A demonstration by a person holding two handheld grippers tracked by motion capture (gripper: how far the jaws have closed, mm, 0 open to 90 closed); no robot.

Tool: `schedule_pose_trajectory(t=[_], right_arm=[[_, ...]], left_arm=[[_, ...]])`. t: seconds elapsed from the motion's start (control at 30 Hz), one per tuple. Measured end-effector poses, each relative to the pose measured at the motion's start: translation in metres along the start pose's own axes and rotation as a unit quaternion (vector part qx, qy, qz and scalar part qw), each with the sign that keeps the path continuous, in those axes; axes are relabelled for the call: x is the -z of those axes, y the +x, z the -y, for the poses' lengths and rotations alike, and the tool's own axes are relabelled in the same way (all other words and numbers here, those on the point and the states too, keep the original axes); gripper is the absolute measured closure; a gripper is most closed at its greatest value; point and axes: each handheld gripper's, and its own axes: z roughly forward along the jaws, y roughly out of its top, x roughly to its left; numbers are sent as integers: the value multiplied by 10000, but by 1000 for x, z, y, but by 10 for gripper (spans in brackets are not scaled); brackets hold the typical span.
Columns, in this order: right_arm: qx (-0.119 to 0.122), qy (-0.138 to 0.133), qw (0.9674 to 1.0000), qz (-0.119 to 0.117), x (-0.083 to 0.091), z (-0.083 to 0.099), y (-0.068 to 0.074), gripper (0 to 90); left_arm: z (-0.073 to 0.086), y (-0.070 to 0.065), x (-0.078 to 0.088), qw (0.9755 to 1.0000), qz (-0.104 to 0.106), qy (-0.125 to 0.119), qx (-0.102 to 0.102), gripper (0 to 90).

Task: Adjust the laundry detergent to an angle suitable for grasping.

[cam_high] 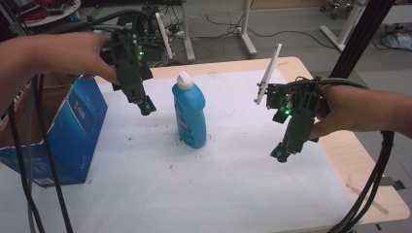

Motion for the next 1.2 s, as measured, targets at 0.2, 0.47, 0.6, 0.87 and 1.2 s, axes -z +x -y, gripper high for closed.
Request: schedule_pose_trajectory(t=[0.2,0.47,0.6,0.87,1.2], right_arm=[[-63,-129,9999,82,2,3,0,17],[-175,-430,9988,183,3,10,3,17],[-310,-660,9971,223,3,13,5,17],[-565,-1396,9880,341,1,23,8,17],[-799,-2224,9702,531,-11,32,14,17]], left_arm=[[0,0,1,10000,-1,-5,37,16],[-2,-1,0,10000,-9,11,17,17],[-2,-2,-1,10000,-33,14,-22,17],[-2,-3,-1,10000,-29,12,-45,17],[-2,-2,-2,10000,-34,-2,-35,17]])
